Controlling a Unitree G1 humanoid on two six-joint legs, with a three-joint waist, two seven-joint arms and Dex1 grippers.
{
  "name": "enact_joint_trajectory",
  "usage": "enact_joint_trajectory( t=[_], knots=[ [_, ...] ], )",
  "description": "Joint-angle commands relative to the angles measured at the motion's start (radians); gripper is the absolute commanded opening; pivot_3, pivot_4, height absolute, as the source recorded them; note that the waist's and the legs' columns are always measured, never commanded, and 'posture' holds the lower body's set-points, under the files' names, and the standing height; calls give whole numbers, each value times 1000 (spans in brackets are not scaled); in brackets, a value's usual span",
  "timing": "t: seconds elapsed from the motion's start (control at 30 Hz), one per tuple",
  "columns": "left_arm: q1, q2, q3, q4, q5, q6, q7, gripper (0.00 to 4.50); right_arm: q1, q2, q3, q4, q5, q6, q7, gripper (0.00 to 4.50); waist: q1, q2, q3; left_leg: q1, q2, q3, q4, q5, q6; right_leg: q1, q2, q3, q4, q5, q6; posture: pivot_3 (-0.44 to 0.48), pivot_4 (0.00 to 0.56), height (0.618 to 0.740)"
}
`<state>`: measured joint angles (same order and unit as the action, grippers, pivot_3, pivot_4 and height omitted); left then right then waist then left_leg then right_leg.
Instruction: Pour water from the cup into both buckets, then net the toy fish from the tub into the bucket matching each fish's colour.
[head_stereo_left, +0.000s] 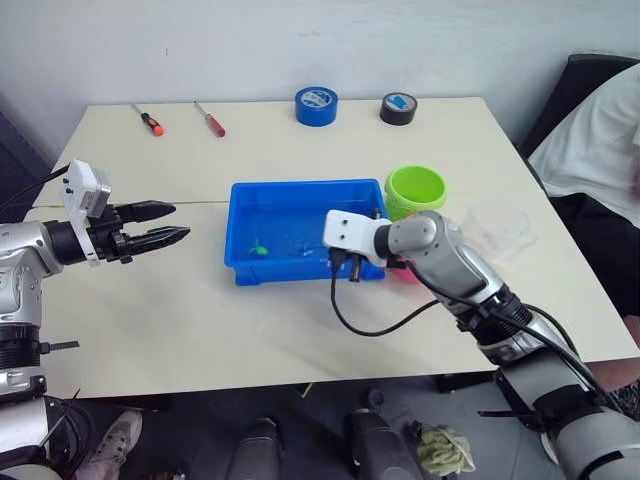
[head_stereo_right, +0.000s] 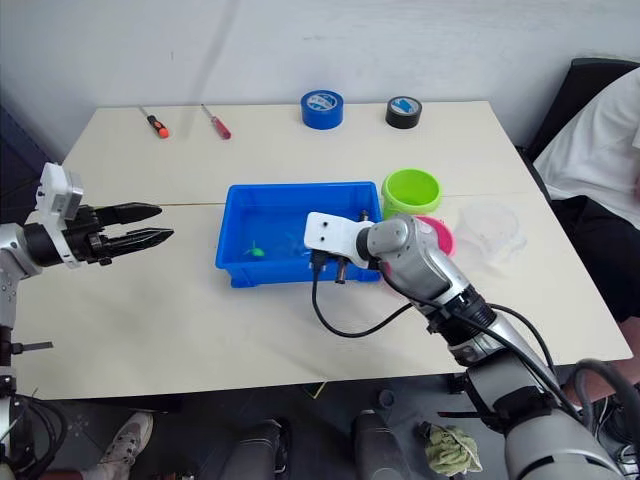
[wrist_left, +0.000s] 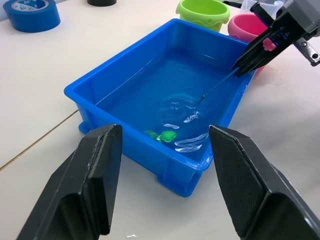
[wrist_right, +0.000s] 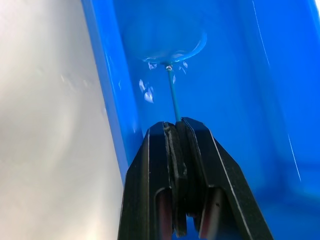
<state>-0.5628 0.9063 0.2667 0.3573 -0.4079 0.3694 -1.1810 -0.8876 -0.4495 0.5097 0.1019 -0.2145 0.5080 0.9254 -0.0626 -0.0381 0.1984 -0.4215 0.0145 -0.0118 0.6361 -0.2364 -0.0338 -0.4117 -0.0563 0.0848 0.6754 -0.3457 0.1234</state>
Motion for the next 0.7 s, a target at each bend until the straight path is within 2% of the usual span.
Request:
enact_joint_trajectory(
  t=[0.03,0.13,0.23,0.37,0.5,0.7],
  knots=[
    [17,16,43,-65,-32,11,16,3029,-27,65,44,-50,-9,25,22,0,0,0,0,0,0,0,0,0,0,0,0,0,0,0,0,0,150,734],
    [34,20,46,-75,-36,19,15,3029,-25,116,41,-49,18,67,20,0,-1,0,0,0,0,0,0,0,0,0,-1,0,0,0,0,0,150,734],
    [67,33,43,-84,-28,19,5,3029,-28,177,-14,-41,78,149,14,0,-1,0,0,0,0,-1,0,0,0,0,-1,-1,0,0,0,0,150,734],
    [92,42,52,-90,-40,30,-4,3029,-56,200,-101,-17,139,222,19,0,-8,0,0,0,0,-1,0,0,0,1,-2,-1,0,0,0,0,150,734],
    [116,59,56,-91,-40,32,-14,3029,-75,192,-157,-11,178,282,22,0,-12,0,0,0,0,-2,0,0,0,1,-4,-2,0,0,0,0,150,734],
    [123,73,61,-103,-61,56,-30,3029,-67,120,-199,-22,206,309,36,0,-21,0,0,0,0,-2,-3,0,0,0,-4,-2,-1,0,0,0,150,734]
  ],
)
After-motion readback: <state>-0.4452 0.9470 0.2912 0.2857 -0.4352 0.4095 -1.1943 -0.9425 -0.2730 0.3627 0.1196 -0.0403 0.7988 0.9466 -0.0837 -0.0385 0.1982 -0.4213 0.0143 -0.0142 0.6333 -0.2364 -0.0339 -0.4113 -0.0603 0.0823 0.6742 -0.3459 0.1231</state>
